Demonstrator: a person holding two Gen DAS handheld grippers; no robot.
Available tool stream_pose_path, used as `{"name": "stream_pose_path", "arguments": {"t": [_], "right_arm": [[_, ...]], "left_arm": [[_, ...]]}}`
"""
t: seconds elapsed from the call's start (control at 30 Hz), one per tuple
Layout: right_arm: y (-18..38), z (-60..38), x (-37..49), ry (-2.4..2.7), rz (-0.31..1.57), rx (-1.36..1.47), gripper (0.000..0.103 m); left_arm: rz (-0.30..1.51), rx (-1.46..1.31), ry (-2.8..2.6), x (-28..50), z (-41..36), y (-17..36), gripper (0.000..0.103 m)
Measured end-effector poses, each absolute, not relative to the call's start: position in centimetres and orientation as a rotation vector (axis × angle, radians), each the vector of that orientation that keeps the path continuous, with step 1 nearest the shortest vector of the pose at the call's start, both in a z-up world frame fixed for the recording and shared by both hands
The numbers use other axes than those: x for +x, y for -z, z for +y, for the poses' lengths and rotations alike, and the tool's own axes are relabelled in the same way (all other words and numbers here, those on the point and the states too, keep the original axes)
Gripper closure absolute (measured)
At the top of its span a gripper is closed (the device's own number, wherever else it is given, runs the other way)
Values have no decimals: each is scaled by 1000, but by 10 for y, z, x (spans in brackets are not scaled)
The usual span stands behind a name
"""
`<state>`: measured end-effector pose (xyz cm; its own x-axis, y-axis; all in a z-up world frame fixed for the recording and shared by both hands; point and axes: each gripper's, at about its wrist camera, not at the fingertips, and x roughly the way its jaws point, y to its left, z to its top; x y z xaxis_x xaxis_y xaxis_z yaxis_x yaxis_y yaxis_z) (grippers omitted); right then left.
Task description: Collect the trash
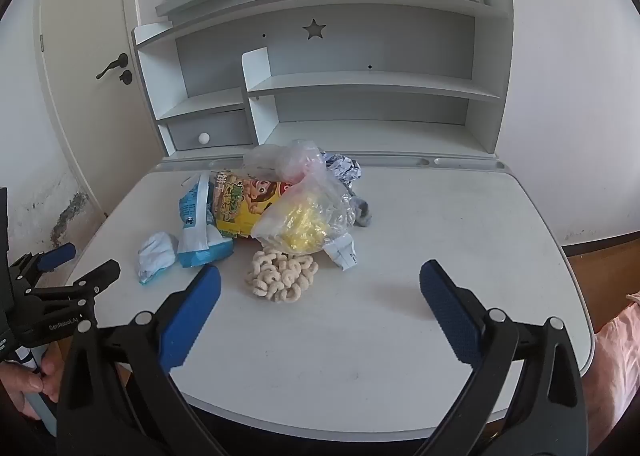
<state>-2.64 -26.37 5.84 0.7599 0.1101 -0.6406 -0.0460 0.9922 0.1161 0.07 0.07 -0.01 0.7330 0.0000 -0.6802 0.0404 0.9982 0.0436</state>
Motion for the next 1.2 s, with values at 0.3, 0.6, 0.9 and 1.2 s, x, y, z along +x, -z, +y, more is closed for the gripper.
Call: {"name": "stream_pose_path", "arguments": {"t": [0.3,0.6,0.9,1.2], "right_arm": [[-60,-259,-27,-82,704,91,7],[-60,-262,-28,-91,701,87,7],[-62,-262,-30,-92,693,86,7],[-62,-263,-29,-92,693,87,7]], "left_arm": [[752,53,26,5,1,0,6],[747,54,16,1,2,1,6],[753,58,18,2,1,4,6],[757,61,21,2,0,5,6]]}}
